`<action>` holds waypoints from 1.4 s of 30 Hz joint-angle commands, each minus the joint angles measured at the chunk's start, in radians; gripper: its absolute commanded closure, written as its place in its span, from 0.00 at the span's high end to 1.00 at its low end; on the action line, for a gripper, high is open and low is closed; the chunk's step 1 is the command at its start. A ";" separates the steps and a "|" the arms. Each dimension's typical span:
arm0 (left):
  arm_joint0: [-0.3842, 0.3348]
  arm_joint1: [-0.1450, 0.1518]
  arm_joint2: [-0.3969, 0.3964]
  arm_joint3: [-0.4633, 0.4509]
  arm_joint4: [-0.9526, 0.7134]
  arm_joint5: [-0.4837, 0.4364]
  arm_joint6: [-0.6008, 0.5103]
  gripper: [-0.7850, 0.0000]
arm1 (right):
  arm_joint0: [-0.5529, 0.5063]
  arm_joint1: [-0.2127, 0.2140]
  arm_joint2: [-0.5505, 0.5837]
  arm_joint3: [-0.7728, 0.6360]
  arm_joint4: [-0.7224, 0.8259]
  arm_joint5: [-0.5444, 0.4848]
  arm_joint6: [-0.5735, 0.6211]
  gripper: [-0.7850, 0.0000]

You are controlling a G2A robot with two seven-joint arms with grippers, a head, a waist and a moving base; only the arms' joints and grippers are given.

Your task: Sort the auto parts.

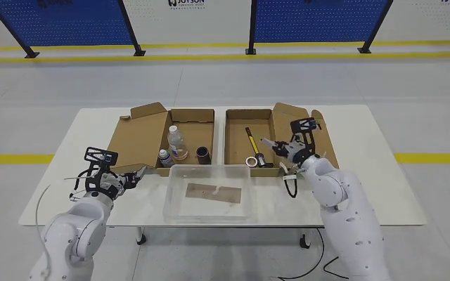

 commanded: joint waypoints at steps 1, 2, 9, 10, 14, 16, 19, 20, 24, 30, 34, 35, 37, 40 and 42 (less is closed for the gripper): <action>0.000 0.000 0.000 0.000 0.000 0.000 0.000 1.00 | -0.078 0.008 0.048 -0.067 0.018 -0.018 -0.012 1.00; 0.000 0.000 0.000 0.000 0.000 0.000 0.000 1.00 | -0.109 0.011 0.067 -0.092 0.036 -0.030 -0.023 1.00; 0.000 0.000 0.000 0.000 0.000 0.000 0.000 1.00 | -0.259 0.027 0.172 -0.197 0.094 -0.096 -0.090 1.00; 0.000 0.000 0.000 0.000 0.000 0.000 0.000 1.00 | -0.272 0.029 0.180 -0.208 0.094 -0.104 -0.097 1.00; 0.000 0.000 0.000 0.000 0.000 0.000 0.000 1.00 | -0.293 0.036 0.211 -0.222 0.083 -0.150 -0.134 1.00; 0.000 0.000 0.000 0.000 0.000 0.000 0.000 1.00 | -0.293 0.036 0.211 -0.223 0.083 -0.150 -0.134 1.00; 0.000 0.000 0.000 0.000 0.000 0.000 0.000 1.00 | -0.293 0.036 0.211 -0.222 0.083 -0.150 -0.135 1.00; 0.000 0.000 0.000 0.000 0.000 0.000 0.000 1.00 | -0.293 0.036 0.211 -0.222 0.083 -0.150 -0.134 1.00; 0.000 0.000 0.000 0.000 0.000 0.000 0.000 1.00 | -0.293 0.036 0.211 -0.222 0.083 -0.150 -0.134 1.00; 0.000 0.000 0.000 0.000 0.000 0.000 0.000 1.00 | -0.293 0.036 0.211 -0.222 0.083 -0.150 -0.134 1.00; 0.000 0.000 0.000 0.000 0.000 0.000 0.000 1.00 | -0.293 0.036 0.211 -0.222 0.083 -0.150 -0.134 1.00; 0.000 0.000 0.000 0.000 0.000 0.000 0.000 1.00 | -0.293 0.036 0.211 -0.222 0.083 -0.150 -0.134 1.00; 0.000 0.000 0.000 0.000 0.000 0.000 0.000 1.00 | -0.293 0.036 0.211 -0.222 0.083 -0.150 -0.134 1.00; 0.000 0.000 0.000 0.000 0.000 0.000 0.000 1.00 | -0.293 0.036 0.211 -0.222 0.083 -0.150 -0.134 1.00; 0.000 0.000 0.000 0.000 0.000 0.000 0.000 1.00 | -0.293 0.036 0.211 -0.222 0.083 -0.150 -0.134 1.00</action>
